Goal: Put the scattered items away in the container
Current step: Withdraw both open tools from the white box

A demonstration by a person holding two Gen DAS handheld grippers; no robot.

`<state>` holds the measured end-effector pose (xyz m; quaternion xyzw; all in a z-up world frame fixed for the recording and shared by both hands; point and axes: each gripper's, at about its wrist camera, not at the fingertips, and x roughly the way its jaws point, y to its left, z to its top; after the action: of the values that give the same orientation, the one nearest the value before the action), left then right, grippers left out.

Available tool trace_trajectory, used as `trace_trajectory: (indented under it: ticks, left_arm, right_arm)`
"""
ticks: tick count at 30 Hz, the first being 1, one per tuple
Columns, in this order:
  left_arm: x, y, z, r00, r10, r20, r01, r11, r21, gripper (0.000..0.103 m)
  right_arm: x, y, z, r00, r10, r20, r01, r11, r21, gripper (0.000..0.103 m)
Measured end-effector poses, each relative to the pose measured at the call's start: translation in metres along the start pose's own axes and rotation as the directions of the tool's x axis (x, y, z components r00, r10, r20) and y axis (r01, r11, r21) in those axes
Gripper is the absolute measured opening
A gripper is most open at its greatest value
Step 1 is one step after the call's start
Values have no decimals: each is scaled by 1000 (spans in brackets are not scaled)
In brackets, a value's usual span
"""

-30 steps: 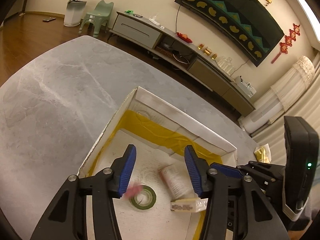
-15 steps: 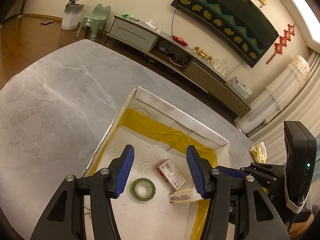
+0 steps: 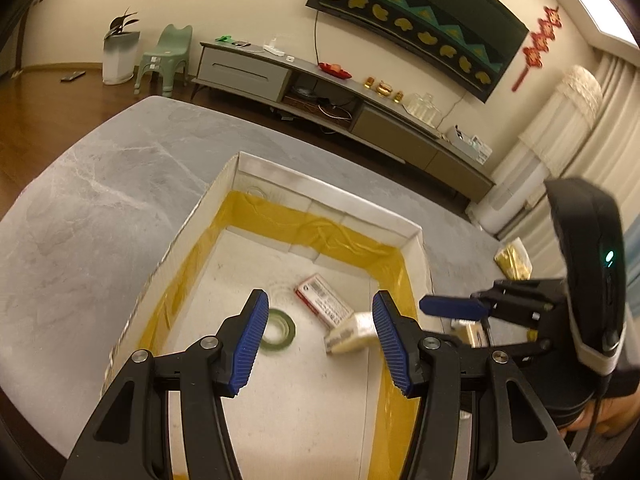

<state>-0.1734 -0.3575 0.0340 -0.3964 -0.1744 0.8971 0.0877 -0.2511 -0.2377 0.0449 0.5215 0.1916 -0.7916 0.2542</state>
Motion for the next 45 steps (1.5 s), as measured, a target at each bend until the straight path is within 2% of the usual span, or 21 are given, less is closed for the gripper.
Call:
trace_trajectory:
  ticks: [7,15,28,35,39,45]
  left_arm:
    - [-14,-9,-15,999,31,7,-31,999,28,56]
    - [-29,-24,-29,1000,19,19,-20,998,59,56]
    - [-39,-45,-51,998,44,40,-48,992,115,56]
    - [-45,-55,-66,996,60,68,-68,989,133,56]
    - [-54,-56,-82,997,20,80,-30,992,122,56]
    - [-81,-76,-99,983,-30,184,-7,980,201,56]
  right_arm:
    - [-19,8,-23,1000,22,18,-22,1000,2,42]
    - [-36,10,-47,997,52,50,-53,998,22,42]
    - [-64,26,-85,981,128,147,-129,992,0,42]
    - [-74,27,-107,962,167,214,-166,986,-23,42]
    - [-79,27,-119,945,190,267,-186,982,-43,42]
    - [-80,23,-141,916,197,350,-188,980,-60,42]
